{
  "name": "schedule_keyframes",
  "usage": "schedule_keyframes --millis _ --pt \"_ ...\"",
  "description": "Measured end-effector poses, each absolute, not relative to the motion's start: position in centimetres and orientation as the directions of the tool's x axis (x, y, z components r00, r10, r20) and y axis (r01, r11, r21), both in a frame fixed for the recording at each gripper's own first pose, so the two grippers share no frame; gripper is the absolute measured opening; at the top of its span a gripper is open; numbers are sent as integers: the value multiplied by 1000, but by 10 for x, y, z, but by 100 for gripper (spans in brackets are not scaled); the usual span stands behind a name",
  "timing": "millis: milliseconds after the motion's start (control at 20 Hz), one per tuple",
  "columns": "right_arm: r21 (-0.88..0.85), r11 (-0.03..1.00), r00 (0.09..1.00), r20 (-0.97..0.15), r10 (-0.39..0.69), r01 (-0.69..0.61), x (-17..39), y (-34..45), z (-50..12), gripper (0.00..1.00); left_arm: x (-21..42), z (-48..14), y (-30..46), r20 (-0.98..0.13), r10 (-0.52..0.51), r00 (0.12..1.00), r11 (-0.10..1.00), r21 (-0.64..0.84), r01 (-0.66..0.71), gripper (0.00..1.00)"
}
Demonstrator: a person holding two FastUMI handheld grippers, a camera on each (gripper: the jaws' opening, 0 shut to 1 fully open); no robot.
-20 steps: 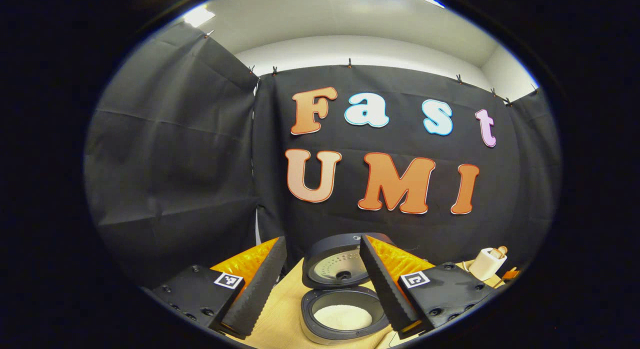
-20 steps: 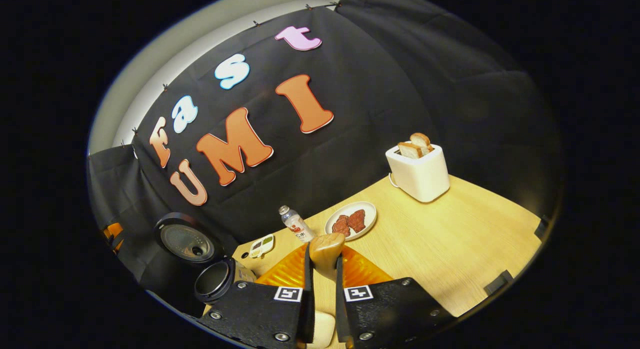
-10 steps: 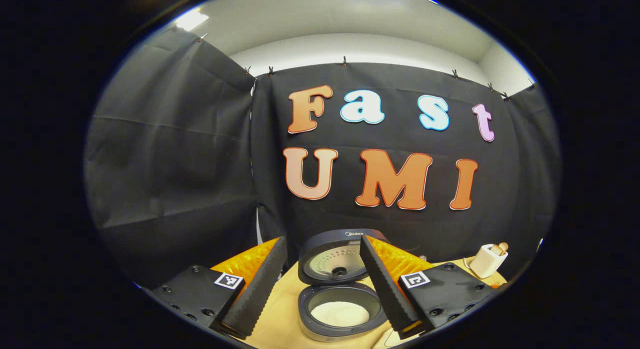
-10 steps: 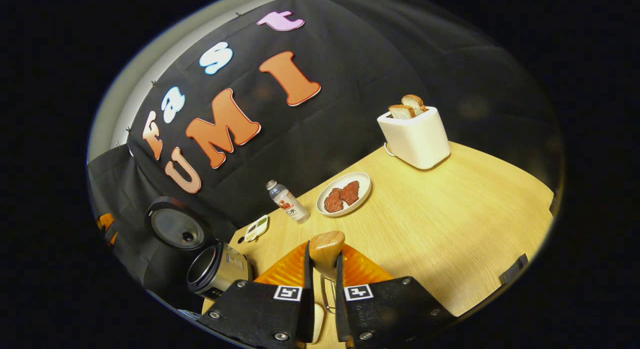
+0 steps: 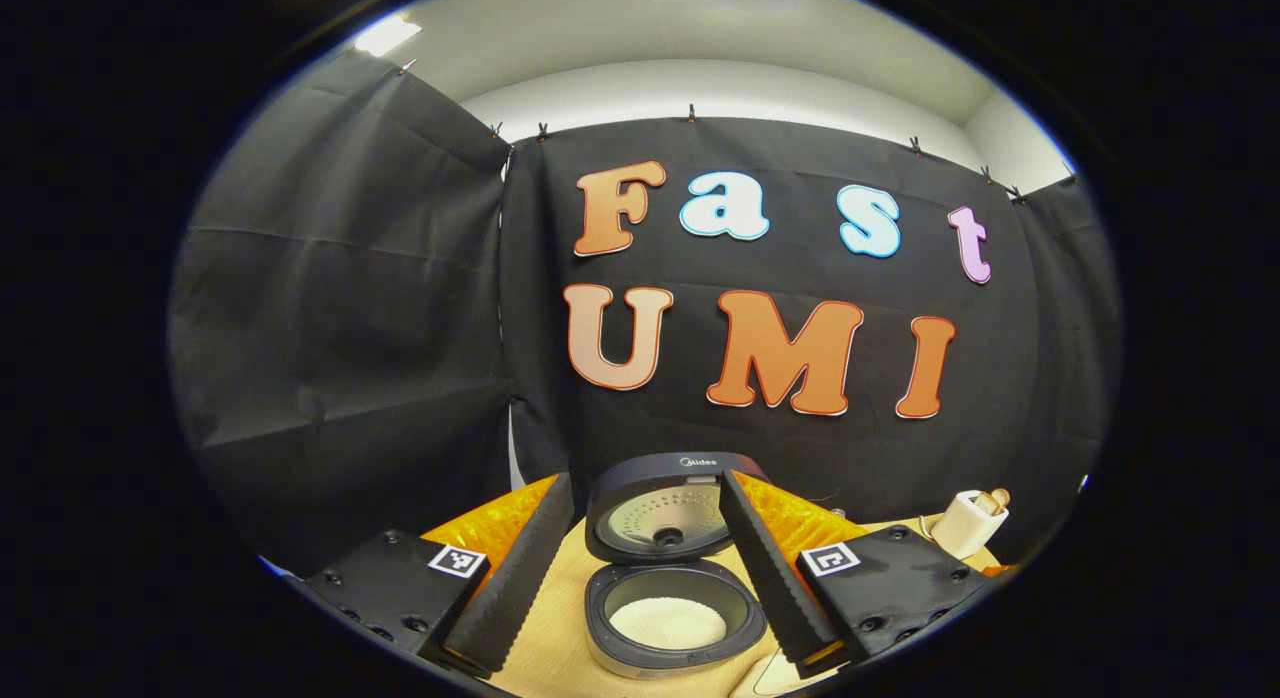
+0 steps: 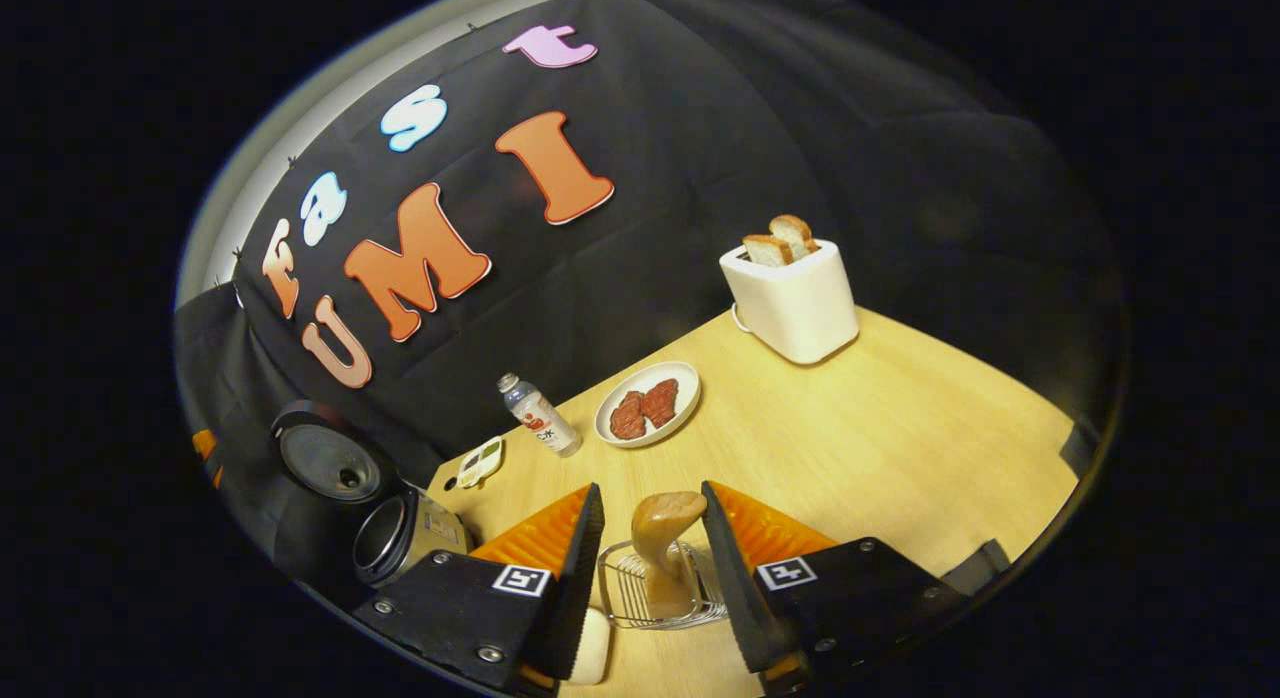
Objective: Close the left gripper, press the button to open the rice cooker; take a wooden spoon from the chopstick holder with the right hand, scoop a spoonful of rice and pour it into the rice cooker, then put the wooden spoon back into the chopstick holder.
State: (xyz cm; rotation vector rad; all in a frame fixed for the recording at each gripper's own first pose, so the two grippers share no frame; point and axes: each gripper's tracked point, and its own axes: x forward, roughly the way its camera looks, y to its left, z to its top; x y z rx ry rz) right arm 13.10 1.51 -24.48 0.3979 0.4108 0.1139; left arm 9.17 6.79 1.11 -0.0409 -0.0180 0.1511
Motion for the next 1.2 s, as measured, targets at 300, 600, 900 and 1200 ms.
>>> schedule_keyframes --millis 300,600,900,1200 --pt "315 949 950 -291 116 -20 133 -16 -164 87 96 7 67 11 143 990 988 -65 -142 100" --pt "184 983 990 -139 30 -4 135 -45 -56 95 125 12 68 -7 131 991 987 -91 -131 99" --pt "53 999 1000 9 -5 4 117 -53 33 94 194 43 50 13 71 997 992 -101 -69 97" --pt "-22 999 999 42 -32 33 99 -48 55 95 277 27 41 -50 47 998 997 -54 -50 99"
